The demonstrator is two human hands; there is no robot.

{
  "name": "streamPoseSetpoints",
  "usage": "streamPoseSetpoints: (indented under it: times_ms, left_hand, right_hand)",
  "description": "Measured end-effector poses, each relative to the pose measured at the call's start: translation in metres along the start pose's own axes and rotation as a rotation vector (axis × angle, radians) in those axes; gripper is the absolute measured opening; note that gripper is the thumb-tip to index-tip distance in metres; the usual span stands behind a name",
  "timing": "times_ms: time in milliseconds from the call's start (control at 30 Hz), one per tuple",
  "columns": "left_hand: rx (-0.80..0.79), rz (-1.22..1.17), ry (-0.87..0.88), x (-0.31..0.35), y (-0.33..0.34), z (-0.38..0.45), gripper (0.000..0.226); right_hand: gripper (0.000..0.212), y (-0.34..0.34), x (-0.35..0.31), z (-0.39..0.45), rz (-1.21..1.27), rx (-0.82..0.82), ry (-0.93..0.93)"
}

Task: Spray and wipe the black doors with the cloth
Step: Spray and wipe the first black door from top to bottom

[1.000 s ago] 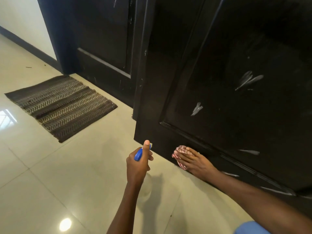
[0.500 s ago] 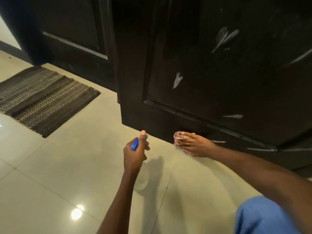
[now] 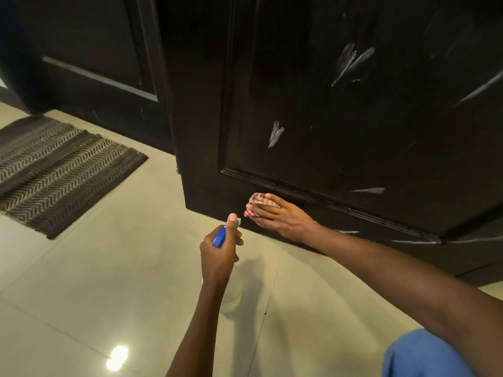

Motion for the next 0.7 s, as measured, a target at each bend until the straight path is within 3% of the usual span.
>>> streamPoseSetpoints:
  times_ms: [100,167,233,333,400,533,700]
  left_hand:
    - [-0.014,-0.006,0.014,0.003,0.009,0.004,0.059]
    - [-0.041,-0.013,0.017,0.001,0.014,0.007,0.059]
    - [-0.073,-0.004,0.003,-0.004,0.020,0.010,0.059]
    - [-0.102,0.008,0.002,-0.011,0.027,0.014,0.060]
    - [-0.115,0.018,0.005,-0.016,0.030,0.014,0.059]
    - [-0.137,0.022,0.026,-0.019,0.031,0.013,0.056]
    - [-0.130,0.017,0.055,-0.016,0.037,0.019,0.057]
  right_hand:
    - [0.076,0.003,0.000,-0.003,-0.107,-0.011,-0.019]
    - [0.071,0.050,-0.008,-0.037,-0.233,-0.115,-0.133]
    - [0.065,0.099,0.003,-0.083,-0.413,-0.217,-0.113]
    - [0.078,0.139,0.012,-0.125,-0.370,-0.273,-0.160]
    - [0.081,0.135,0.015,-0.123,-0.388,-0.195,-0.114]
    - [0.091,0.116,-0.016,-0.096,-0.338,-0.190,-0.254]
    - [0.087,0.066,-0.051,-0.015,-0.181,-0.171,-0.150]
Point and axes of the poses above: each hand's wrist, its own z-axis towards the middle knuckle, its own y-axis out of the palm, x = y × z, the point moved 8 cm from there along z, towards the middle knuckle, and after that the axes turned 15 degrees about y, right-handed, at the moved point
